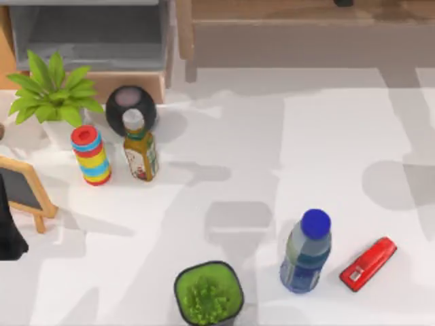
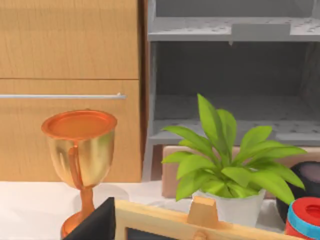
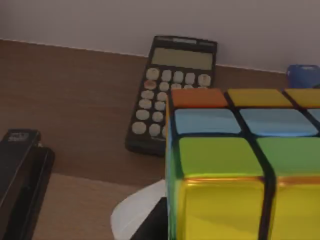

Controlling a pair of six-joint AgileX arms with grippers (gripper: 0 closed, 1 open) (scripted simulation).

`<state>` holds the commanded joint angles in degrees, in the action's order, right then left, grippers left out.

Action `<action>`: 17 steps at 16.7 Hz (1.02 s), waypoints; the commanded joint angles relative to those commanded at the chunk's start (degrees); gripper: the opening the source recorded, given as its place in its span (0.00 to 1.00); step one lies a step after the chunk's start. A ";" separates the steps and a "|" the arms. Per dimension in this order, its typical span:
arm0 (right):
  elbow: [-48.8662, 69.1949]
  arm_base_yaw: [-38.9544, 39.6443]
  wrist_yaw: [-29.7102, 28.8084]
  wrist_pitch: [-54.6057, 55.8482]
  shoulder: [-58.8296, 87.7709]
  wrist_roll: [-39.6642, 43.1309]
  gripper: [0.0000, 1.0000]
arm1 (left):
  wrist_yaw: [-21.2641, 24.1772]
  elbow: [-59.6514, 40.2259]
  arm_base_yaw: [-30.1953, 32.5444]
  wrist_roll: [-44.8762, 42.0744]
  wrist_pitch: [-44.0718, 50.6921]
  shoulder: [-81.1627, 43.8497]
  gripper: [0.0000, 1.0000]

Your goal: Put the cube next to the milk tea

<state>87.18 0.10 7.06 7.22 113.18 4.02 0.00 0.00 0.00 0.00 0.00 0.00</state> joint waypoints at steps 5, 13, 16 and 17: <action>9.11 9.05 -4.79 -36.14 -3.79 -4.73 0.00 | 0.00 0.00 0.00 0.00 0.00 0.00 1.00; 9.66 14.50 -7.66 -70.35 4.82 -17.56 0.00 | 0.00 0.00 0.00 0.00 0.00 0.00 1.00; 8.55 14.61 -7.62 -73.32 6.76 -19.50 0.00 | 0.00 0.00 0.00 0.00 0.00 0.00 1.00; 8.55 14.61 -7.62 -73.32 6.76 -19.50 0.00 | 0.00 0.00 0.00 0.00 0.00 0.00 1.00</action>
<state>95.74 14.71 -0.56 -66.11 119.94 -15.47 0.00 0.00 0.00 0.00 0.00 0.00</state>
